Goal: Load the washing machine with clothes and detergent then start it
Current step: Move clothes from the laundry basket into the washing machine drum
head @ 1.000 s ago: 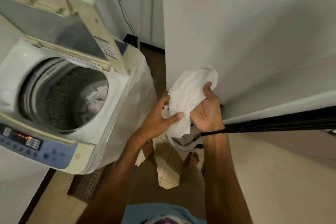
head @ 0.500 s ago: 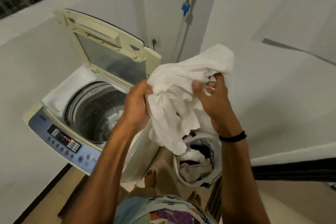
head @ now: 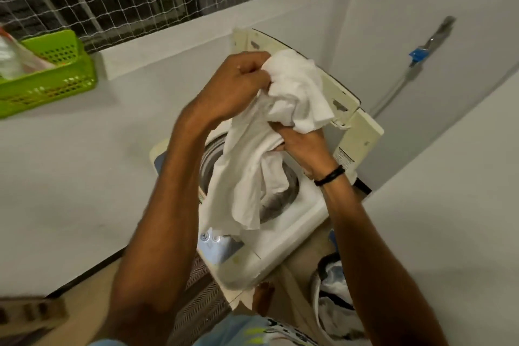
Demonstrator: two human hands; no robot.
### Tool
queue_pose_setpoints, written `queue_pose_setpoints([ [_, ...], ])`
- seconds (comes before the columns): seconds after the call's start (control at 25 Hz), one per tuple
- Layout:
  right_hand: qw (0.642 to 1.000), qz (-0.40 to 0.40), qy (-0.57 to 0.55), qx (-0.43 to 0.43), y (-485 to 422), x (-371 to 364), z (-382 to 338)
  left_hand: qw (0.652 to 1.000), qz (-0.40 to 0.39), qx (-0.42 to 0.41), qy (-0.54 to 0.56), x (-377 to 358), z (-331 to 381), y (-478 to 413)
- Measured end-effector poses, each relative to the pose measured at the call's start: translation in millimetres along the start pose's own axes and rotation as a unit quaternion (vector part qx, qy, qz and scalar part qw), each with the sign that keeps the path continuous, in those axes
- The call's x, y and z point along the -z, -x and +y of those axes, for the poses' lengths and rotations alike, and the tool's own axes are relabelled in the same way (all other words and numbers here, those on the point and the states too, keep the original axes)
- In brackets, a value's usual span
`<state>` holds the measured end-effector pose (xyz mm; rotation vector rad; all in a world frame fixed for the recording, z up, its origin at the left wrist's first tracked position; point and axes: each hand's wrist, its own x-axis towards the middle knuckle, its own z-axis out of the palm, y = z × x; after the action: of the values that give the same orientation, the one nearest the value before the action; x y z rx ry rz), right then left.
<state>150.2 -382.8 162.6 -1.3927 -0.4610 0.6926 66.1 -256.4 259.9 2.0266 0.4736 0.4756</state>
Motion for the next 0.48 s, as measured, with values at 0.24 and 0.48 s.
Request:
queue_pose_setpoints([
  [0.24,0.988,0.008,0.151,-0.031,-53.7,-30.2,96.0,0.993,0.043,0.103,-0.028,4.4,-130.5,5.2],
  [0.48,0.94,-0.02,0.293,-0.17,-67.2,-16.4,168.4,0.961,0.058,0.25,-0.106,-43.8,-219.5,8.6],
])
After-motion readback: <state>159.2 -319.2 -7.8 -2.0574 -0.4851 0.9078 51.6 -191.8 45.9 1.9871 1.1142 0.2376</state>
